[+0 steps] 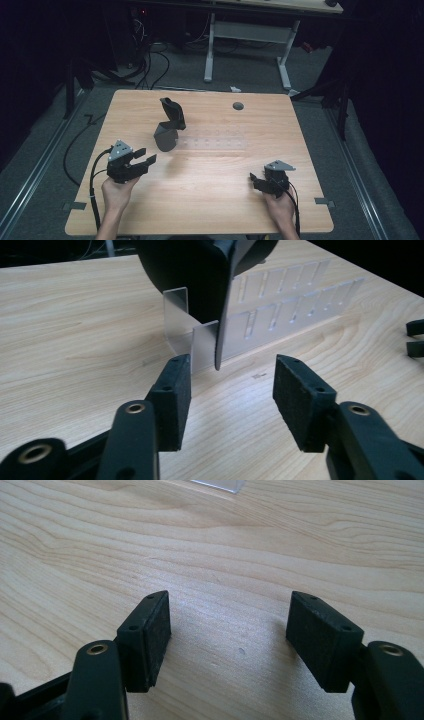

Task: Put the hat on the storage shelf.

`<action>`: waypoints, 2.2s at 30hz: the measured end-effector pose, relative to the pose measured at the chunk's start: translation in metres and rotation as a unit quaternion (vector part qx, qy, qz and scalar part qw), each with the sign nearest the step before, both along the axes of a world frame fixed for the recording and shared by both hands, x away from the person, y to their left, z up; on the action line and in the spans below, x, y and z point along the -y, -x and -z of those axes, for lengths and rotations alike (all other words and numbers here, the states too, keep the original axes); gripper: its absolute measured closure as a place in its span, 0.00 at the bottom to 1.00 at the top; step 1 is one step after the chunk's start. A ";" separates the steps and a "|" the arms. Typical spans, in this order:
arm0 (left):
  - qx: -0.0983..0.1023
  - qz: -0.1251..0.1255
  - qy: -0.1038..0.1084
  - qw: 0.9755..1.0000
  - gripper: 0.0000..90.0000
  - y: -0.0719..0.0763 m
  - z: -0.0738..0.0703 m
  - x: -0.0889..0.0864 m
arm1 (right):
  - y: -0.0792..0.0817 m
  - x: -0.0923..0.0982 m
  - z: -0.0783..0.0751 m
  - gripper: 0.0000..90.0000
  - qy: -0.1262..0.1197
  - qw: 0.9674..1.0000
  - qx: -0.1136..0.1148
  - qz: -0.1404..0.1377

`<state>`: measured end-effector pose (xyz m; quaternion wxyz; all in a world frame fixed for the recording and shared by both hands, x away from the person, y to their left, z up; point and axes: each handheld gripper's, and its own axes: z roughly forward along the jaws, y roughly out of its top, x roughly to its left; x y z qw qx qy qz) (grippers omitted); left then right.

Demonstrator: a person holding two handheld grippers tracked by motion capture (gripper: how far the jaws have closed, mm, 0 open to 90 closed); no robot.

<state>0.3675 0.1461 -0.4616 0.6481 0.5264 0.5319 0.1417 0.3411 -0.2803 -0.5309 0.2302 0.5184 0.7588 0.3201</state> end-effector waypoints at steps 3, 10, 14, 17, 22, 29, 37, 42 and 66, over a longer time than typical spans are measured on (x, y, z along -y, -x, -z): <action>0.005 0.007 0.004 1.000 0.58 0.004 0.002 0.001 | 0.000 0.000 0.000 0.38 0.000 1.000 0.000 0.000; -0.005 0.010 0.005 1.000 0.55 0.007 0.009 0.005 | 0.000 0.000 0.000 0.38 0.000 1.000 0.000 0.000; -0.006 0.014 0.000 1.000 0.53 0.008 0.012 0.007 | 0.000 0.000 0.000 0.38 0.000 1.000 0.000 0.000; -0.015 0.020 0.003 1.000 0.51 0.008 0.014 0.009 | 0.000 0.000 0.000 0.38 0.000 1.000 0.000 0.000; -0.022 0.027 0.002 0.999 0.49 0.009 0.019 0.013 | 0.000 0.000 0.000 0.38 0.000 1.000 0.000 0.000; -0.033 0.034 -0.001 0.999 0.47 0.010 0.026 0.019 | 0.000 0.000 0.000 0.38 0.000 1.000 0.000 0.001; -0.040 0.037 -0.002 0.999 0.47 0.012 0.032 0.025 | 0.000 0.000 0.000 0.38 0.000 1.000 0.000 0.000; -0.040 0.042 0.001 0.998 0.46 0.014 0.035 0.029 | 0.000 0.000 0.000 0.38 0.000 1.000 0.000 0.000; -0.048 0.058 -0.045 0.996 0.48 0.017 0.063 0.058 | 0.000 0.000 0.000 0.38 0.000 1.000 0.000 0.000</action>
